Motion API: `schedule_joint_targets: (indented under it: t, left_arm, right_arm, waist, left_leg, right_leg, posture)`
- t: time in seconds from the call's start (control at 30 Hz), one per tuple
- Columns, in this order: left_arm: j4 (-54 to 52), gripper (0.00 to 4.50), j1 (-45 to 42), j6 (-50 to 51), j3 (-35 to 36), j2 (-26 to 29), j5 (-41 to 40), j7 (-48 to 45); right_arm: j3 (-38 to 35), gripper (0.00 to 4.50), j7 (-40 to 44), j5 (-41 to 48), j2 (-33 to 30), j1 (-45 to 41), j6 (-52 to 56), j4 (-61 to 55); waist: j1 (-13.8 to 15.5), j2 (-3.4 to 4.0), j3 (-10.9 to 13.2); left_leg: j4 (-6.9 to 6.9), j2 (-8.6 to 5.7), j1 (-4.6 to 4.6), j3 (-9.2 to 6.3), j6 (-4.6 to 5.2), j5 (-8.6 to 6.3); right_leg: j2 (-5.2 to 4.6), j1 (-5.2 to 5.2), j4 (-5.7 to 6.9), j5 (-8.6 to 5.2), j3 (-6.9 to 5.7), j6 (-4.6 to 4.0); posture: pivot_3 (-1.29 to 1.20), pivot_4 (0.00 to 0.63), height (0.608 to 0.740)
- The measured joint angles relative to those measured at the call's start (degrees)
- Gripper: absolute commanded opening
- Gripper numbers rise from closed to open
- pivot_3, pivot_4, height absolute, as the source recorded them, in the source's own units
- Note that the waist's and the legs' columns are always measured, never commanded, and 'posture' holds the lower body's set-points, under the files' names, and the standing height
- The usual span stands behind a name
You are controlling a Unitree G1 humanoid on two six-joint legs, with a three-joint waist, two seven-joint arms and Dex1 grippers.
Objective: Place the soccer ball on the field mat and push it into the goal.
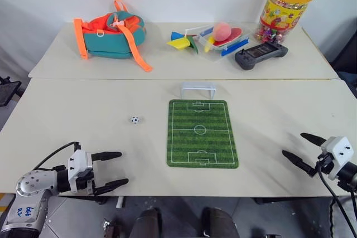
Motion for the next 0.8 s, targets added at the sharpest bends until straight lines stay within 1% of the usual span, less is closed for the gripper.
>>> schedule_joint_targets:
  t: [0.1,0.2,0.5,0.67,0.8]
  left_arm:
    - [0.0,4.49,-0.1,-0.5,0.0,0.0,0.0,-0.1]
    - [-1.0,4.49,-0.4,1.0,0.2,0.0,-0.1,2.0]
    - [-8.3,4.49,-0.1,4.3,1.8,-0.2,-2.1,5.2]
    - [-13.1,4.49,1.9,7.0,2.8,-0.2,-2.5,7.7]
    - [-14.1,4.49,2.3,8.1,3.4,-0.2,-2.6,8.7]
  right_arm:
    - [0.0,4.5,0.1,0.0,0.0,-0.2,0.0,0.2]
    - [0.0,4.5,0.1,0.0,0.0,-0.4,0.1,0.3]
    - [0.0,4.5,0.1,0.0,0.0,-0.5,0.3,0.3]
    - [0.0,4.5,0.6,0.4,0.0,-0.7,0.8,0.2]
    - [0.0,4.5,0.9,0.6,0.0,-1.0,1.7,0.2]
  waist:
    - [0.2,0.0,0.0]
    - [0.3,0.0,0.0]
    - [0.4,0.0,0.0]
    - [0.4,0.0,0.0]
    - [0.4,0.0,0.0]
  left_leg:
    - [0.0,0.04,0.01,0.07,-0.01,-0.01]
    - [0.0,0.06,0.02,0.11,-0.01,-0.01]
    - [0.0,0.07,0.09,0.29,-0.01,-0.01]
    - [0.0,0.09,0.11,0.4,-0.01,-0.01]
    - [0.0,0.12,0.1,0.52,-0.01,-0.01]
  right_leg:
    - [0.04,-0.04,0.0,0.01,0.08,-0.01]
    - [0.07,-0.04,0.01,0.02,0.14,-0.03]
    - [0.09,-0.08,0.03,0.04,0.33,-0.03]
    - [0.1,-0.15,0.05,0.05,0.43,-0.03]
    - [0.14,-0.28,0.1,0.06,0.56,-0.04]
  posture:
    - [0.0,0.15,0.74]
    - [0.0,0.15,0.74]
    - [0.0,0.15,0.74]
    - [0.0,0.15,0.74]
    - [0.0,0.15,0.74]
